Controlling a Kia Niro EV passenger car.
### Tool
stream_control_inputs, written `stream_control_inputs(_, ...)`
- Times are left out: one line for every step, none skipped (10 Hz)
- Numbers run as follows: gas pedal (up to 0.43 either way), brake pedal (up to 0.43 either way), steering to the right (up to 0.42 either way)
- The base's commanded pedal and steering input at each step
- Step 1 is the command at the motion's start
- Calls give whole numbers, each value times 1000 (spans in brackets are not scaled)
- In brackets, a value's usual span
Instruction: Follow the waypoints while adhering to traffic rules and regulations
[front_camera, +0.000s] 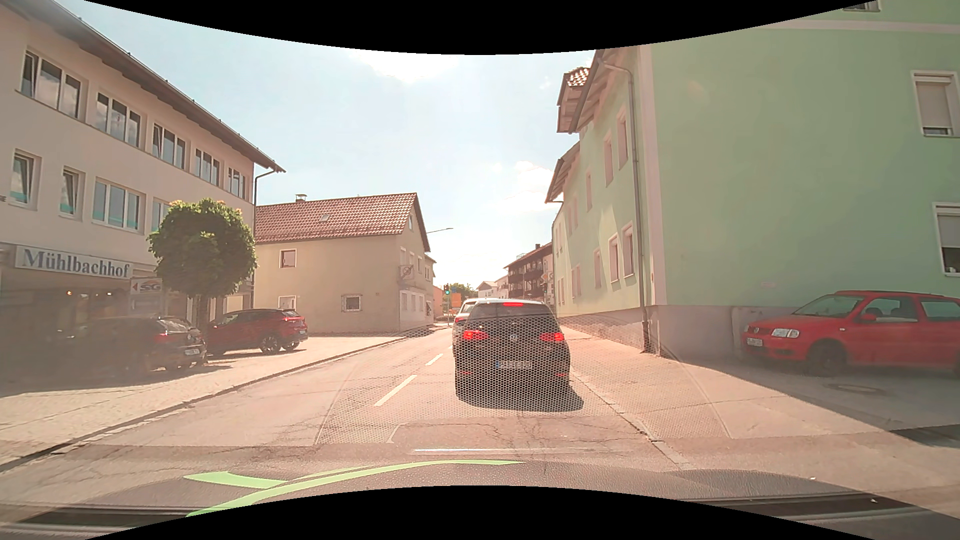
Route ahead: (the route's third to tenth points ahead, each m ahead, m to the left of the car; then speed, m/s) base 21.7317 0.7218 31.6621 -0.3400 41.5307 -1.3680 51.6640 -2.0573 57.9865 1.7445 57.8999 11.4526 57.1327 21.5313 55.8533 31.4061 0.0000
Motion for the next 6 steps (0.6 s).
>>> stream_control_inputs(0, 329, 11)
stream_control_inputs(0, 329, 11)
stream_control_inputs(0, 329, 11)
stream_control_inputs(0, 329, 11)
stream_control_inputs(0, 329, 11)
stream_control_inputs(0, 329, 11)
